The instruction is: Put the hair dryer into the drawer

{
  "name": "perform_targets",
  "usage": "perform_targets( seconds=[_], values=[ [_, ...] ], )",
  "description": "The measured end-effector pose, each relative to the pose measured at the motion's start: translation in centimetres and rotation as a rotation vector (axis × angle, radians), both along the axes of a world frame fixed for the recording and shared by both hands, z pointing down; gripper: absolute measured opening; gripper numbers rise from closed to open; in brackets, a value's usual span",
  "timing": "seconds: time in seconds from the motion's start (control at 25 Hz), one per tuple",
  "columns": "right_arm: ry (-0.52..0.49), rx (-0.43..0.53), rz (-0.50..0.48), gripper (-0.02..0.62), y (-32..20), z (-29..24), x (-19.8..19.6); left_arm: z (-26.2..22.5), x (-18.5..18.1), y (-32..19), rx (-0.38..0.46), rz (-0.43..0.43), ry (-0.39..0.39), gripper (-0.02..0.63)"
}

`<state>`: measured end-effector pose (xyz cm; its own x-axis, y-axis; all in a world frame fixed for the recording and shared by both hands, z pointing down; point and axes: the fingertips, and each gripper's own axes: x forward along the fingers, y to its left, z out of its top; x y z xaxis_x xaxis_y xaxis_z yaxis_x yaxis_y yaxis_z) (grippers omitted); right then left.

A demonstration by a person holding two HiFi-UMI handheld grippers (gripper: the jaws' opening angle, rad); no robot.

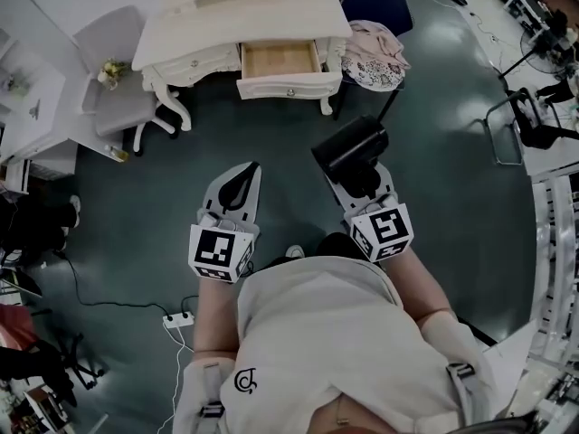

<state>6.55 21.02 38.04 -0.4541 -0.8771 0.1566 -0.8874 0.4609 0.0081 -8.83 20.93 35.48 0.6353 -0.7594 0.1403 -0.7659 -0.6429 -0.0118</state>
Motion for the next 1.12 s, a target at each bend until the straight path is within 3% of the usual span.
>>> perform_targets(
  seconds=[0.44, 0.76, 1.12],
  values=[
    [-0.010, -0.036, -0.096, 0.233, -8.8, 2.2, -2.2, 1.8, -2.2, -7.1, -0.028, -0.102, -0.027, 0.014],
    [-0.001, -0.023, -0.150, 0.233, -20.9, 1.4, 0.4, 1.5, 0.7, -17.7, -0.037, -0.126, -0.055, 0.014],
    [0.007, -0.022, -0.176, 0.233, -32.9, 1.3, 4.1, 2.1, 3.6, -29.2, -0.052, -0.189, -0.011, 0.014]
  ],
)
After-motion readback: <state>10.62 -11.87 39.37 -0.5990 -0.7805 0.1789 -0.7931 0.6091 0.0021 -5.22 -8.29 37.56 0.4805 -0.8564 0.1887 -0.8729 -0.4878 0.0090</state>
